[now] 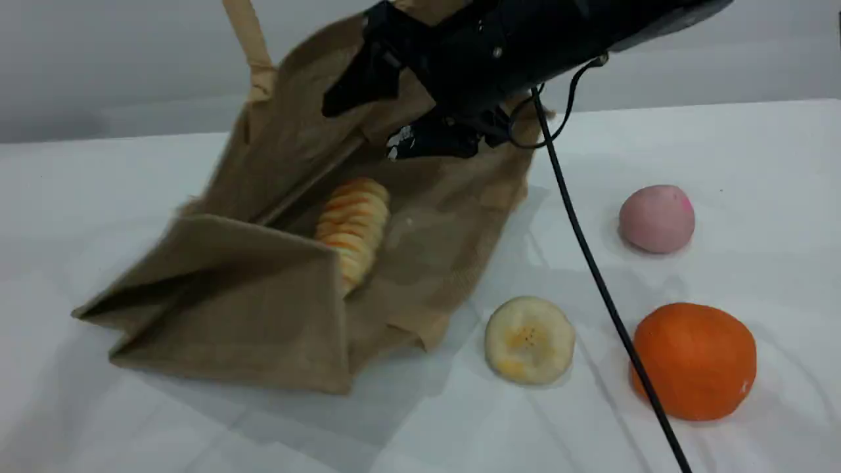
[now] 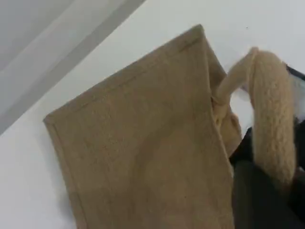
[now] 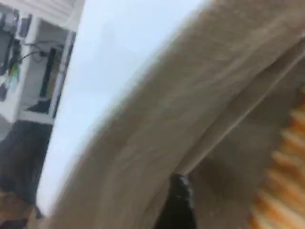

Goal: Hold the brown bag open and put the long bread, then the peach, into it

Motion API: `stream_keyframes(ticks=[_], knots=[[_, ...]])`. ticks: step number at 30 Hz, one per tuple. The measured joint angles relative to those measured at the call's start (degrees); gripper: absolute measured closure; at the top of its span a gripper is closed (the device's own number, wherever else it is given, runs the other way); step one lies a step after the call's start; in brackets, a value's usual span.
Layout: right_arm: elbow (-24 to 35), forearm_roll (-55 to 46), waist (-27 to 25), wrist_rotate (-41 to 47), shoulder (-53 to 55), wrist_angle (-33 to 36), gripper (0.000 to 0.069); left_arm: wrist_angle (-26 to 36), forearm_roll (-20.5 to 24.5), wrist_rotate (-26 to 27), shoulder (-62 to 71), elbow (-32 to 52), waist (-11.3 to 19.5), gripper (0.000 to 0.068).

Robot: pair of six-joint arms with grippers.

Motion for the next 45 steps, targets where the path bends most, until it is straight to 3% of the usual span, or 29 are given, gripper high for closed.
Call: stream_keyframes(ticks=[3,10,22,34,45], knots=[[0.0,-2.0,-1.3,-0.1,-1.5,1.6,0.0097,0.0,0.0,0.0,0.0,0.0,0.0,0.0583],[0.0,-13.5,-4.7,4.2,-7.3,5.0,0.0129,-0.1,0.2,0.0,0.0,0.0,0.0,0.0583],[0.0,-47.1,-9.3,27.0,-15.8,4.0,0.0132,-0.1,0.3,0.0,0.0,0.0,0.0,0.0583],[0.0,-78.7,-11.6,45.2,-16.4,3.6,0.0132,-0.1,0.3,0.0,0.0,0.0,0.0,0.0583],[0.0,-83.7,-12.0,48.3,-8.5,-0.5,0.0132,-0.1,0.2,-0.2,0.0,0.0,0.0,0.0583]])
